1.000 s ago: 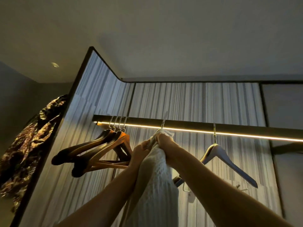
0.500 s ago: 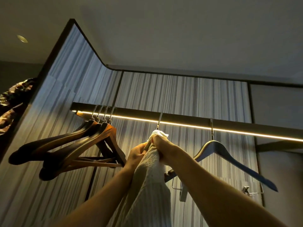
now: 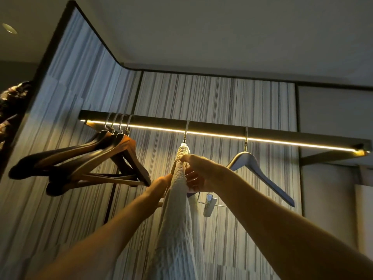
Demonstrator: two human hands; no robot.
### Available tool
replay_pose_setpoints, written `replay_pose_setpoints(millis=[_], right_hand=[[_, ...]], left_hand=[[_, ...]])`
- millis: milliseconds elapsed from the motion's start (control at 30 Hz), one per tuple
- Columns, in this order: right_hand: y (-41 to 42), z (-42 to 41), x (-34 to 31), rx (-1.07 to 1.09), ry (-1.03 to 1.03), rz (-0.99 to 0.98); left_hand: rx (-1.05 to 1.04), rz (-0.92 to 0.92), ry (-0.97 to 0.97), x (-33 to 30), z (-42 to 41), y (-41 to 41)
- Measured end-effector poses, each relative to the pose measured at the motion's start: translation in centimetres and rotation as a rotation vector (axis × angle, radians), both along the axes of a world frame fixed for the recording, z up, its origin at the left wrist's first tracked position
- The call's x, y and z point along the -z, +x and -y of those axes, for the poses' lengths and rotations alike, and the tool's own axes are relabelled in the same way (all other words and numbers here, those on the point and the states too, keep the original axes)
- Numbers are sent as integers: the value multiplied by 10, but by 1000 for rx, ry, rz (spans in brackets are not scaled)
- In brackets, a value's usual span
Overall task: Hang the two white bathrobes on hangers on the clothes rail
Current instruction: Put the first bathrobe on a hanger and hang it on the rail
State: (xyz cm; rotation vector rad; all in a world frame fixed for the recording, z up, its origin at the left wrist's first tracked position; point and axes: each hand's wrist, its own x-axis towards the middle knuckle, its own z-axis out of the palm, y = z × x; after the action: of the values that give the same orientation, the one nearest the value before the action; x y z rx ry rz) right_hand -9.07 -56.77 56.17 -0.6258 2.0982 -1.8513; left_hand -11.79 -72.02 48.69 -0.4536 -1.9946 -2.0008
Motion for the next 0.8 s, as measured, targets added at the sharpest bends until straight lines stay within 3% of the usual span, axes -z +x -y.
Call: replay_pose_setpoints(millis=[100, 267, 400, 467, 600, 800], right_hand=[[5, -8, 1, 116, -1, -111], [-26, -29, 3, 810, 11, -435], [-38, -35, 18, 1044, 231, -462], [-40, -37, 21, 1070, 251, -434], [-44, -51, 27, 907, 84, -324], [-22, -116, 22, 1057, 101, -402]], left_hand=[[-54, -53, -9, -1, -3, 0], [-135, -96, -54, -16, -2, 8], [-229, -192, -97, -30, -8, 25], [-310, -210, -145, -38, -13, 33], [-379, -209, -254, -45, -17, 43], [-426, -262, -346, -52, -22, 54]])
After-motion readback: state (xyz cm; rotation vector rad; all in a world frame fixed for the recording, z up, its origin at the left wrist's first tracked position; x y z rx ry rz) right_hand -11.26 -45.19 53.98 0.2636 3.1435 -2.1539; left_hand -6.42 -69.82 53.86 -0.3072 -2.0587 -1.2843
